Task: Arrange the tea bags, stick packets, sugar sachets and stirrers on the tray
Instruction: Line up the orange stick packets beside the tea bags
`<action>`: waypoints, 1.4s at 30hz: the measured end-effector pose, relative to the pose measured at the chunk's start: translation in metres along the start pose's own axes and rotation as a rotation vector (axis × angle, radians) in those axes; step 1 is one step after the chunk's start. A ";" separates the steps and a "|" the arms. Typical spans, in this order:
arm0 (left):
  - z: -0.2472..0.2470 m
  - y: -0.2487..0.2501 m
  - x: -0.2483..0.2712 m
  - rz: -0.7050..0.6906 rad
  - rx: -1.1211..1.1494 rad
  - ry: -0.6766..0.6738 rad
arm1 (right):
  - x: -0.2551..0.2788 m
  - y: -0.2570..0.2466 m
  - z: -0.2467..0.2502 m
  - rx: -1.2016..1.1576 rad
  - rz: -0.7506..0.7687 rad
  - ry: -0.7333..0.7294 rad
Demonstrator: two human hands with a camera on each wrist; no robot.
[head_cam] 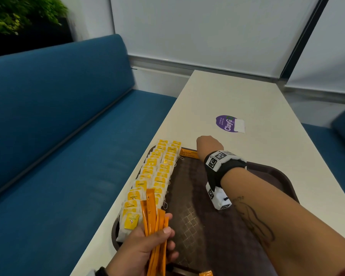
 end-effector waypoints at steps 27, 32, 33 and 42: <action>-0.026 0.011 0.012 -0.255 0.086 0.124 | 0.199 -0.009 0.009 -0.775 0.198 -0.442; -0.035 0.013 0.024 -0.281 0.084 0.130 | 0.241 -0.025 -0.002 -0.843 0.251 -0.508; -0.036 0.013 0.027 -0.289 0.077 0.129 | 0.245 -0.025 -0.004 -0.873 0.231 -0.491; -0.030 -0.003 0.037 -0.289 -0.273 0.113 | 0.255 -0.025 -0.016 -1.082 0.131 -0.442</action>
Point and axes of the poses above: each hand's wrist, its own x-axis away from the middle knuckle, its own z-axis out of the back of the hand, y = z × x, the point moved 2 cm from there along -x, towards the middle knuckle, and after that the axes turned 7 degrees about -y, right-handed, at the moved point
